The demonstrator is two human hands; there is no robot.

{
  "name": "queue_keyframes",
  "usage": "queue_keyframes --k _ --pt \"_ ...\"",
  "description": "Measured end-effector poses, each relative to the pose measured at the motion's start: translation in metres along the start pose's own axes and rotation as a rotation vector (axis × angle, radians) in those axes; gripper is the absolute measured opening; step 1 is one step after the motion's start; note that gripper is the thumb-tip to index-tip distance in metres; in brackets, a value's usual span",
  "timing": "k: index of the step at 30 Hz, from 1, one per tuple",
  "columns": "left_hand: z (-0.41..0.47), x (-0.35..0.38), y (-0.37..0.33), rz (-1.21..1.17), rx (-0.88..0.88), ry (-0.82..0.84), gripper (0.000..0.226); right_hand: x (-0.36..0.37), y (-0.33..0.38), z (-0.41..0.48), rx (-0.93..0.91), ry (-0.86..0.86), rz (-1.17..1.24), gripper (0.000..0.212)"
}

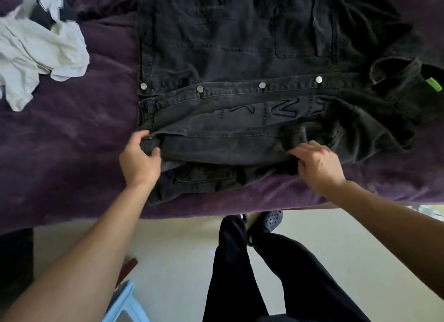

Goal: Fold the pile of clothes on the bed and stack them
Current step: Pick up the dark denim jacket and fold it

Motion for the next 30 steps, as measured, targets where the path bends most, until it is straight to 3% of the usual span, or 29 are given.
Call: queue_keyframes --k 1,3,5,7,9,11,13,16,19,22,25,30 --pt "-0.001 -0.008 0.002 0.187 0.043 -0.015 0.041 -0.003 -0.002 -0.005 -0.075 0.004 -0.005 0.036" --pt "-0.012 -0.015 0.006 0.522 0.098 0.072 0.044 -0.003 -0.005 -0.020 -0.199 0.196 -0.060 0.035" --pt "-0.031 -0.014 0.004 0.666 0.262 0.102 0.049 0.000 -0.015 -0.038 -0.209 0.404 -0.140 0.041" --pt "-0.053 -0.005 -0.007 0.614 0.531 0.066 0.050 -0.005 -0.028 -0.041 -0.145 0.325 -0.153 0.064" --pt "-0.080 0.017 -0.017 0.617 0.737 0.149 0.062 -0.008 -0.039 -0.038 -0.089 0.263 -0.238 0.088" --pt "-0.099 0.042 -0.019 0.774 0.729 0.353 0.085 -0.001 -0.046 -0.034 -0.088 0.321 -0.360 0.108" --pt "-0.097 0.062 -0.010 0.879 0.585 0.424 0.098 0.010 -0.054 -0.027 -0.079 0.386 -0.435 0.117" --pt "-0.075 0.071 -0.002 0.897 0.454 0.333 0.094 0.026 -0.058 -0.013 -0.045 0.348 -0.430 0.099" --pt "-0.069 0.068 0.003 0.885 0.485 0.302 0.070 0.033 -0.059 -0.012 -0.067 0.269 -0.358 0.076" --pt "-0.080 0.045 -0.002 0.761 0.517 0.332 0.066 0.017 -0.059 -0.033 -0.103 0.243 -0.189 0.074" --pt "-0.087 0.011 -0.012 0.633 0.488 0.450 0.068 -0.014 -0.062 -0.046 -0.071 0.383 -0.075 0.073" --pt "-0.023 -0.041 -0.058 0.430 0.392 0.603 0.042 -0.075 -0.062 0.021 0.133 0.559 0.140 0.036"
Point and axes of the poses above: each hand's wrist, its own z-axis towards the middle knuckle, its own x-axis out of the palm, y = z × x, the point moved 2 cm from there along z, towards the middle knuckle, and after that the axes turned 1 degree about -y, right-handed, at the moved point
